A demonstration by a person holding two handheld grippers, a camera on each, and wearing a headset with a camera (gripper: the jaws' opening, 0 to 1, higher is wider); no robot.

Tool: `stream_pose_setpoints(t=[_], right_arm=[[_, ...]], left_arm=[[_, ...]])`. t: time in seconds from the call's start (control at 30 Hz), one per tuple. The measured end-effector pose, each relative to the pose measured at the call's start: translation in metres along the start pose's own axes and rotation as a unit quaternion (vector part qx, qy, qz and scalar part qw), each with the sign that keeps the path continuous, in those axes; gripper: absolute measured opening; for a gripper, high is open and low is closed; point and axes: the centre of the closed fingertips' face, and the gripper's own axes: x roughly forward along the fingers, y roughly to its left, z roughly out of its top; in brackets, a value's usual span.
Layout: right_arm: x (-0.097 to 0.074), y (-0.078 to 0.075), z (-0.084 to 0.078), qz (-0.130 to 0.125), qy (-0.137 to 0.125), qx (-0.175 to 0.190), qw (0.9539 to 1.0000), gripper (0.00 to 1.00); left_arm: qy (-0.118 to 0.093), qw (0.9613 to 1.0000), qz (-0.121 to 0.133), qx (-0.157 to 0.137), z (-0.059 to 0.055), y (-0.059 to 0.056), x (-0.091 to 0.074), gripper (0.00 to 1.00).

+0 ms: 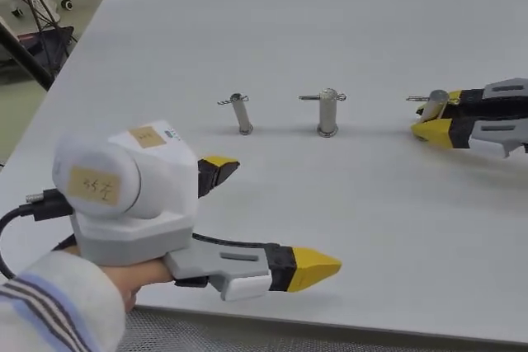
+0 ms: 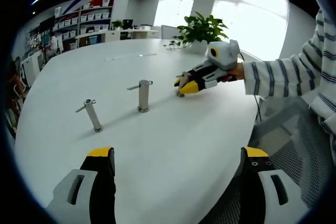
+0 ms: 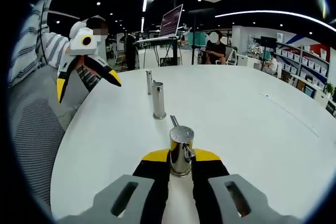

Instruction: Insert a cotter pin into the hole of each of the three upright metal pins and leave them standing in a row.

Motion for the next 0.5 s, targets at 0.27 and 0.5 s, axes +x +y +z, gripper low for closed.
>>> stream_pose_setpoints(t=[0.27, 0.5], right_arm=[[-0.016, -0.001, 0.02, -0.021, -0.024, 0.022, 0.9993, 0.39], [-0.046, 0.013, 0.059, -0.043, -0.072, 0.039, 0.9957, 0.51]], left_arm=[[-0.014, 0.9998, 0.014, 0.002, 0.009, 0.007, -0.006, 0.99], [-0.02, 0.9993, 0.029, 0.014, 0.014, 0.015, -0.014, 0.99]])
